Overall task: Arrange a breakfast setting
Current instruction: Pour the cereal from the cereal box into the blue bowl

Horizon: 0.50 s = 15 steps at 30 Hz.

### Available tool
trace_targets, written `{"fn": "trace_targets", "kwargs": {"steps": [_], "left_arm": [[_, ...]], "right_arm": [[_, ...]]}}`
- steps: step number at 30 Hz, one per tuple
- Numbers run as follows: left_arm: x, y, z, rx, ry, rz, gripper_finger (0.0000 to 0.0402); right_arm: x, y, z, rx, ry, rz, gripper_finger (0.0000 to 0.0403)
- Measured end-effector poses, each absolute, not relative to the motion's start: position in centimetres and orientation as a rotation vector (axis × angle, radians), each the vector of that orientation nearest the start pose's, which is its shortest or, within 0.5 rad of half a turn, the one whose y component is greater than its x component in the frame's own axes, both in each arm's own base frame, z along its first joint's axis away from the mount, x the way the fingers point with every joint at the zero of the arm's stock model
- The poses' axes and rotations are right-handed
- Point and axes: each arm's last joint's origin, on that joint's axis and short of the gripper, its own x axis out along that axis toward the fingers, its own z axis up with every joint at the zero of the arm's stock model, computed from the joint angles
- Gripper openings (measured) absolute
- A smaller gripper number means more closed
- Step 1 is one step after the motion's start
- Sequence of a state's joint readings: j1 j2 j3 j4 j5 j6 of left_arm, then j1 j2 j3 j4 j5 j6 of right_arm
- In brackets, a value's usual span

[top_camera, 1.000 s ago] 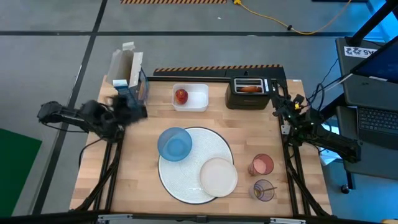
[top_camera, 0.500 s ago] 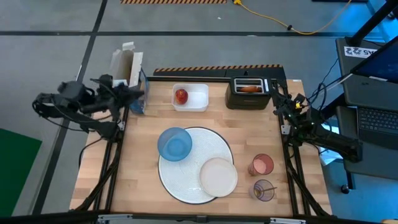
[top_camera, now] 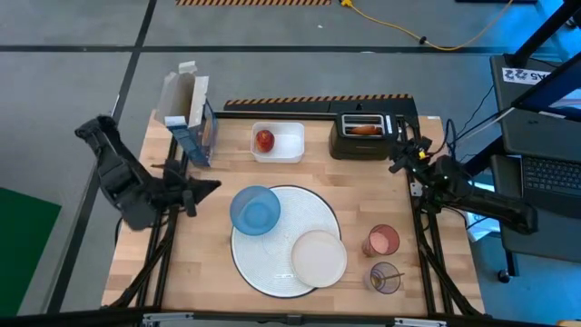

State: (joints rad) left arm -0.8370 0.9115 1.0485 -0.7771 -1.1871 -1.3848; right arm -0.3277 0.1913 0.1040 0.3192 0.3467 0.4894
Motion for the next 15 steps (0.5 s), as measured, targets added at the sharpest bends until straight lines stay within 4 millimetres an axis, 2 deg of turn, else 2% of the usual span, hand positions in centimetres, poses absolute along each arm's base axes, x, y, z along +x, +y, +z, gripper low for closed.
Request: {"fn": "trace_targets", "kwargs": {"steps": [3,6,12,15], "left_arm": [[11.8,-9.6,35.1,-0.808,0.094,0.495,0.0000],[11.3,-9.1,33.9,-0.812,0.229,0.528,0.0000],[9.3,-7.1,31.7,-0.827,0.505,0.772,0.0000],[9.0,-6.8,31.0,-0.840,0.553,0.848,0.0000]], "right_arm": [[9.6,-4.3,21.3,0.471,-0.383,-0.603,0.0026],[9.5,-4.3,21.5,0.470,-0.400,-0.591,0.0026],[9.6,-4.2,21.6,0.447,-0.400,-0.574,0.0026],[9.6,-4.2,21.6,0.443,-0.401,-0.574,0.0026]]}}
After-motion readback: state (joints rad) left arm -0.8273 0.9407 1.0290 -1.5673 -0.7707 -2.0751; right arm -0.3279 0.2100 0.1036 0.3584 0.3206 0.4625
